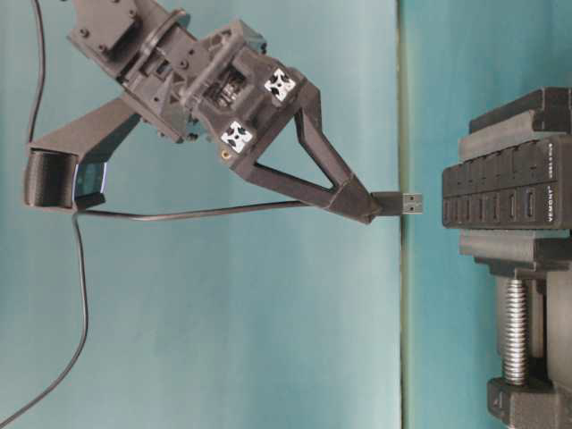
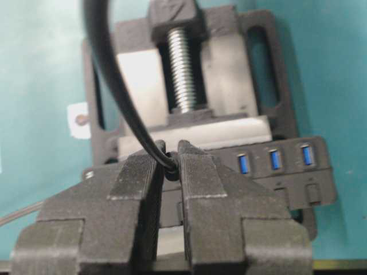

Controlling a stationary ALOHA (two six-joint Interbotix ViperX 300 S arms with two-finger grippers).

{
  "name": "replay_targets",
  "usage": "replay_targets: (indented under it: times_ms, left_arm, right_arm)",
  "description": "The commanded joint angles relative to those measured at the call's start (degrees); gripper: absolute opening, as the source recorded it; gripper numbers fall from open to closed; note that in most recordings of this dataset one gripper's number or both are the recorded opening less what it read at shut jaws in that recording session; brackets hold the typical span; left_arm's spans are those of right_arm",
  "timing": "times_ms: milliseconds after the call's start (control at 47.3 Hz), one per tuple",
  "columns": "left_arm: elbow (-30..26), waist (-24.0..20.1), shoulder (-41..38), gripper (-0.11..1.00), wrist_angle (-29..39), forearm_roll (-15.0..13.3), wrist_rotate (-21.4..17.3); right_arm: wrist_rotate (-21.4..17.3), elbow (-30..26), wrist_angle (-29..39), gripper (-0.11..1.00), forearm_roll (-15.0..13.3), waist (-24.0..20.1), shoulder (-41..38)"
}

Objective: Insert the USB into the front port of the fixed hub.
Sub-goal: 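Swing the plug with the right gripper to the hub's front port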

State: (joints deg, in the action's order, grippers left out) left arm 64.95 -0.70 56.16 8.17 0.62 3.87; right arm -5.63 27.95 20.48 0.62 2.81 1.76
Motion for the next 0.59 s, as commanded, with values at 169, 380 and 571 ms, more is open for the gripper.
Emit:
replay_targets:
  times_ms: [169,380,571]
  left_arm:
    - [-0.4,-0.2,-0.2,0.00,-0.4,0.1,0.0]
    - [-0.2,-0.1,-0.2,0.00,-0.3,0.1,0.1]
    - [-0.1,-0.1,-0.2,0.00,-0.4,0.1,0.1]
  right_arm:
    - [-3.5,-0.8,-0.3,0.05,0.3,-1.8,1.9]
    - [-4.8,-0.2,-1.0,0.05,0.3,-3.3,1.6]
    - [-4.8,-0.1,-1.7,0.05,0.4,-4.1,0.8]
